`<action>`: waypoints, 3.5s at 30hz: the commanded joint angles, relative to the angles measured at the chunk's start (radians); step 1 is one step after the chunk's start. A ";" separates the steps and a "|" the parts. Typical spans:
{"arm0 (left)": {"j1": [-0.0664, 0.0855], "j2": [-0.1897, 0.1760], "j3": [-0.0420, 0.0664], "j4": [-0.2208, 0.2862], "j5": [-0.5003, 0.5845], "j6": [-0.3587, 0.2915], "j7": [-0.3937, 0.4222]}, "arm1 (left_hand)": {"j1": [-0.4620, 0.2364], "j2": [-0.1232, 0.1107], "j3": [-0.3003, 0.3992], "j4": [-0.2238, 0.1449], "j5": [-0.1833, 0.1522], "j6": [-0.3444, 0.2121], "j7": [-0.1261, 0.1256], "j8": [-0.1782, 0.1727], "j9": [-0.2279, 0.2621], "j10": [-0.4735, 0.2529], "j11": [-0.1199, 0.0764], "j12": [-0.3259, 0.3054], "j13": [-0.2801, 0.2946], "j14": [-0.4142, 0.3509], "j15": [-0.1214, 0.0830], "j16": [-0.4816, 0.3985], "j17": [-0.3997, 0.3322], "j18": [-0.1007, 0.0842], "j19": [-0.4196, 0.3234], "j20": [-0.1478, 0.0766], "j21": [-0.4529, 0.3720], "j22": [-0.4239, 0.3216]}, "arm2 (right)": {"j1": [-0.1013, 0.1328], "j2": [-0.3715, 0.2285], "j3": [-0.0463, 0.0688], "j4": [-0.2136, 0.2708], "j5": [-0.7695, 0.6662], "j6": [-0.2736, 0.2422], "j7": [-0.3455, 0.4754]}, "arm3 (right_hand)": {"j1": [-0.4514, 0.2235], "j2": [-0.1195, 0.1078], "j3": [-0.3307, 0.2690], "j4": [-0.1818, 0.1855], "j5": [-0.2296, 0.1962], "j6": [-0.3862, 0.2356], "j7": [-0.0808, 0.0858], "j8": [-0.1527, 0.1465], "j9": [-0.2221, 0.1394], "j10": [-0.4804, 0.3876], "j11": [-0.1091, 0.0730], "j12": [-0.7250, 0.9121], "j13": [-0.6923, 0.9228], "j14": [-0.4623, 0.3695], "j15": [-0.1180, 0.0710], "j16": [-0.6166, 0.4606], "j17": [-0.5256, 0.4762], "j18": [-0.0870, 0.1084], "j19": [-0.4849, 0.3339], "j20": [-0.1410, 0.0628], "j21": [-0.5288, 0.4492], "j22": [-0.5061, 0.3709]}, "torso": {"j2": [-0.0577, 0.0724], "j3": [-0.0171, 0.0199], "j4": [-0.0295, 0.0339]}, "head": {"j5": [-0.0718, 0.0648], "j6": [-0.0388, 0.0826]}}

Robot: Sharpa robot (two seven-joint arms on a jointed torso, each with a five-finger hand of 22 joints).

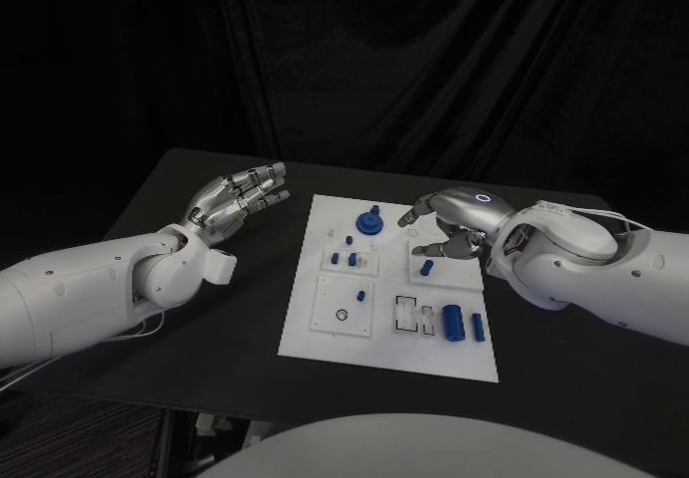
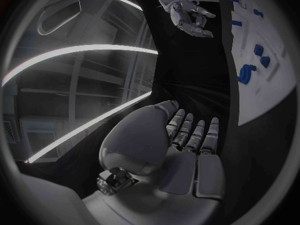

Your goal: Assemble the parts on the task board

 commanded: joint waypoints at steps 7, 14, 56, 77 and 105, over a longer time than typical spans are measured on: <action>-0.002 0.021 0.001 -0.006 0.002 -0.024 0.056 | 0.078 -0.007 0.001 0.050 0.091 -0.017 0.032 -0.003 0.000 -0.016 0.000 -0.015 -0.001 -0.012 -0.007 -0.008 -0.001 0.021 -0.010 0.000 -0.012 -0.009 | 0.015 -0.043 -0.007 -0.011 0.012 0.068 -0.078 | -0.046 0.011 0.005 -0.003 0.004 0.044 0.013 0.015 -0.006 0.046 -0.004 0.017 -0.015 0.008 0.006 0.010 0.005 0.005 0.018 0.003 0.013 0.120 | -0.025 -0.0044 -0.0008 | -0.022 0.000; -0.002 0.039 0.001 -0.016 0.002 -0.025 0.065 | 0.109 -0.022 0.097 0.003 0.226 -0.030 0.037 -0.004 -0.001 -0.024 0.003 -0.020 -0.002 -0.015 0.000 -0.010 -0.002 0.024 -0.015 0.000 -0.013 -0.009 | 0.004 -0.042 -0.009 -0.039 0.012 0.117 -0.093 | -0.051 0.011 0.006 -0.004 -0.006 0.059 0.019 0.016 -0.010 0.075 -0.005 0.024 -0.021 0.010 0.008 0.012 0.005 0.004 0.021 0.005 0.016 0.121 | -0.042 -0.0071 -0.0051 | -0.022 0.000; -0.012 0.026 0.001 0.014 0.002 0.008 0.080 | -0.053 0.016 -0.094 0.133 0.114 -0.032 0.053 -0.002 0.000 -0.030 0.026 -0.038 -0.003 -0.022 0.012 -0.016 -0.002 0.018 -0.024 0.002 -0.026 -0.018 | -0.123 0.109 -0.009 -0.218 -0.058 0.116 -0.030 | 0.005 0.013 0.028 -0.046 0.041 0.086 0.003 0.004 -0.026 0.146 -0.009 0.009 -0.040 -0.001 0.004 0.000 -0.020 0.008 0.013 0.002 -0.011 0.117 | -0.048 -0.0072 -0.0017 | -0.035 0.000; -0.019 0.024 0.001 0.015 0.002 0.028 0.060 | -0.028 0.015 -0.090 0.130 0.140 -0.022 0.056 0.001 0.001 -0.024 0.030 -0.029 -0.002 -0.021 0.014 -0.013 -0.002 0.016 -0.020 0.003 -0.023 -0.017 | -0.137 0.144 -0.009 -0.266 -0.058 0.093 -0.006 | 0.032 0.032 0.090 -0.067 0.099 0.233 0.007 0.073 0.030 0.257 -0.039 0.009 -0.035 0.008 -0.021 0.012 -0.006 0.005 0.022 -0.019 0.012 0.123 | -0.048 -0.0072 -0.0019 | -0.034 0.000; -0.022 0.015 0.001 0.018 0.002 0.033 0.034 | -0.017 0.014 -0.087 0.130 0.146 -0.010 0.060 0.004 0.003 -0.017 0.036 -0.021 -0.001 -0.023 0.013 -0.015 -0.003 0.014 -0.022 0.002 -0.026 -0.018 | -0.057 0.078 -0.006 -0.127 -0.058 0.018 -0.008 | 0.047 0.049 0.116 -0.119 0.084 0.294 -0.012 0.121 0.114 0.394 -0.080 0.011 -0.017 0.020 -0.057 0.010 -0.004 -0.003 0.043 -0.054 0.055 0.133 | -0.049 -0.0073 -0.0021 | -0.016 0.000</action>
